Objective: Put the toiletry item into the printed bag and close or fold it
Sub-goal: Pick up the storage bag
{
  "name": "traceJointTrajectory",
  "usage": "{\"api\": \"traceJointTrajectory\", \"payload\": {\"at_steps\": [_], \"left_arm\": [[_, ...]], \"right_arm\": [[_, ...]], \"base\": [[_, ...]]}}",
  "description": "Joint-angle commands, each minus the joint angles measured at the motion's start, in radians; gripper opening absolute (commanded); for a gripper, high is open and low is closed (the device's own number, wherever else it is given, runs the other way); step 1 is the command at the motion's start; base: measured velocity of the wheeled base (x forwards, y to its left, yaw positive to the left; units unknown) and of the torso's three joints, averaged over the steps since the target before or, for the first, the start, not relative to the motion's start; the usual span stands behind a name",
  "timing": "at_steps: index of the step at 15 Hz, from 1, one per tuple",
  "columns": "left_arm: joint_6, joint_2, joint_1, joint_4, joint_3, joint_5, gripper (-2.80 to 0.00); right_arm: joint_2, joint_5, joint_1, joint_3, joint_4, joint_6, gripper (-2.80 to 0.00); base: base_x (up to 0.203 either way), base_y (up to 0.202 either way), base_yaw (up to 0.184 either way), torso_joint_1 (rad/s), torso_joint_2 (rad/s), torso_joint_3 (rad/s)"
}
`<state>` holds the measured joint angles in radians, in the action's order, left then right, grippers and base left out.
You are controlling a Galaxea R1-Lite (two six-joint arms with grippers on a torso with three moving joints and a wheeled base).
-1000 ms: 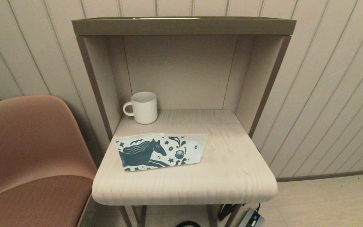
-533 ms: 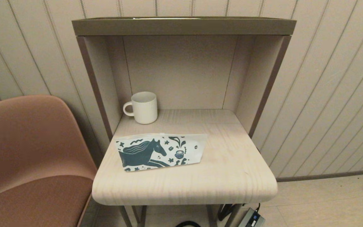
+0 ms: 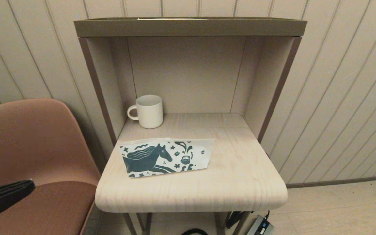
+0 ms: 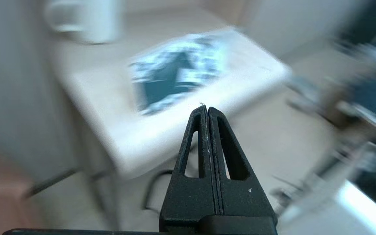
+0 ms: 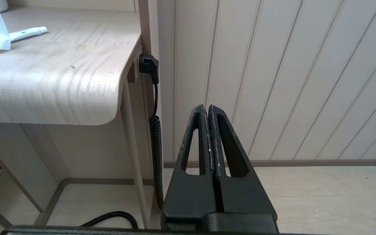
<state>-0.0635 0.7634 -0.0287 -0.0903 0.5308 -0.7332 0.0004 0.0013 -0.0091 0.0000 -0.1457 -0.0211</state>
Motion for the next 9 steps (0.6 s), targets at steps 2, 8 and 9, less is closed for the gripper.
{"api": "traceJointTrajectory", "payload": {"at_steps": [2, 8, 9], "left_arm": [[0.057, 0.184, -0.002, -0.058, 0.014, -0.096, 0.0], [0.288, 0.389, -0.002, -0.089, 0.029, -0.222, 0.0], [0.373, 0.426, -0.002, -0.088, 0.035, -0.228, 0.0]], "right_arm": [[0.001, 0.0, 0.0, 0.0, -0.002, 0.0, -2.8], [0.0, 0.0, 0.0, 0.0, -0.001, 0.0, -2.8], [0.0, 0.0, 0.0, 0.0, 0.001, 0.0, -2.8]], "base": [[0.0, 0.0, 0.0, 0.0, 0.0, 0.0], [0.0, 0.0, 0.0, 0.0, 0.0, 0.0], [0.0, 0.0, 0.0, 0.0, 0.0, 0.0]]}}
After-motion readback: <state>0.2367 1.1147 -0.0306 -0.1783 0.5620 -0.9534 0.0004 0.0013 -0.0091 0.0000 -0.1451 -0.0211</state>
